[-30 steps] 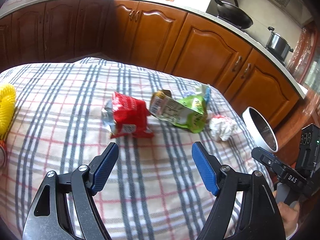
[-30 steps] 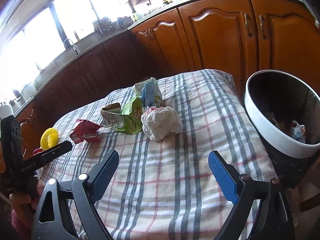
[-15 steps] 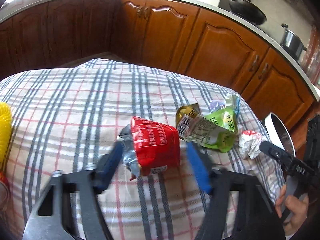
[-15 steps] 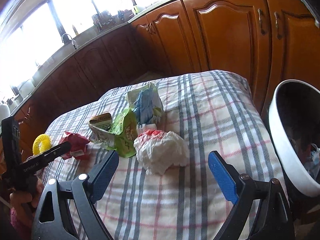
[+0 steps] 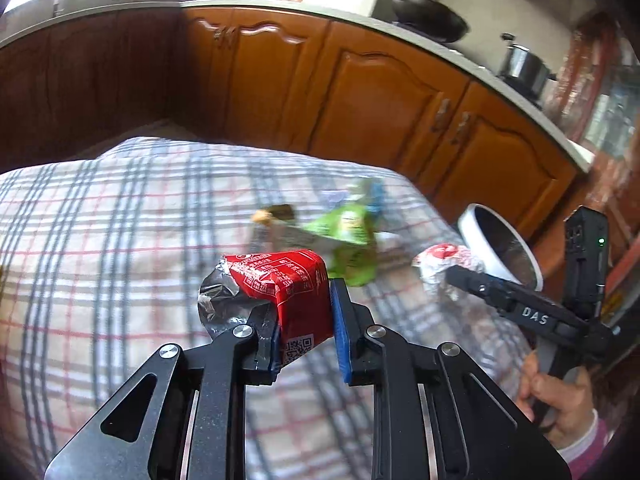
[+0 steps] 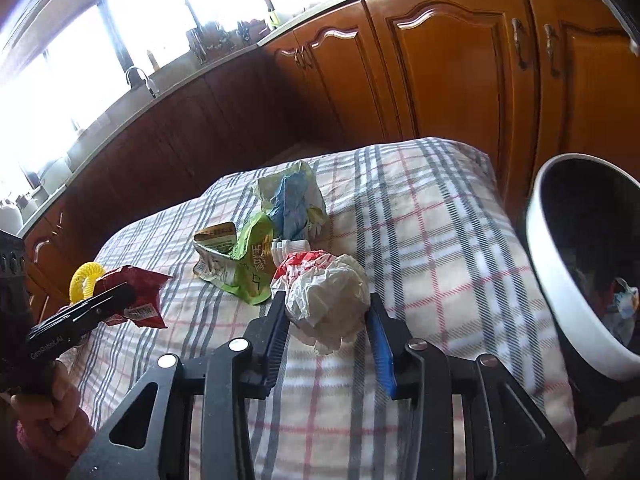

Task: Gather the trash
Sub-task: 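Grasp the red snack bag with the left gripper while the right gripper grasps the white crumpled tissue, then carry the red snack bag and white tissue over the trash bin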

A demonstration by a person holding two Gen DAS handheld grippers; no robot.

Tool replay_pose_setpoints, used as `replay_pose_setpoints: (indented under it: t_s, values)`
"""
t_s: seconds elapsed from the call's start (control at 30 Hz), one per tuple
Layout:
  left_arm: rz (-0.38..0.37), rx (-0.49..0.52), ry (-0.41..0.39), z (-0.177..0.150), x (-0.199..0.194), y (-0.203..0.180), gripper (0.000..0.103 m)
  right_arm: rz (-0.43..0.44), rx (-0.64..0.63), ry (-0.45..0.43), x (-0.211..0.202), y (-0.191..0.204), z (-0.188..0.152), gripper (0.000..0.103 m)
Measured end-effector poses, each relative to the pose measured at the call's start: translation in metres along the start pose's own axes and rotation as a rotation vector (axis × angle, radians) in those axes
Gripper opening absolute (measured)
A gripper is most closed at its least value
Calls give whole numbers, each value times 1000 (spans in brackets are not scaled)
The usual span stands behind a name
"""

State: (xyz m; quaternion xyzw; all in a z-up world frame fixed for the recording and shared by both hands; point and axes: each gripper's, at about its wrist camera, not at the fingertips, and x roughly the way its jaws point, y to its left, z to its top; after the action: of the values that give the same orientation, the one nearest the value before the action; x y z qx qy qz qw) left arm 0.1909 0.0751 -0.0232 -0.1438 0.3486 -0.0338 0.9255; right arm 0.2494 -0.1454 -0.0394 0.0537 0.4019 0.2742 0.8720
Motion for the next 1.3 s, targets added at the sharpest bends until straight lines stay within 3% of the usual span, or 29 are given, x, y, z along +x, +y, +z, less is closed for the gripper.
replay_pose_setpoints:
  t_s: [0.63,1.3]
  values:
    - [-221,152,69,-5,26,-128,19,-123,117,-126,-106,-73,-27,39]
    - [-331,265,115,14,63,-220,19,-209,198,-185,-140,-138,-21,39]
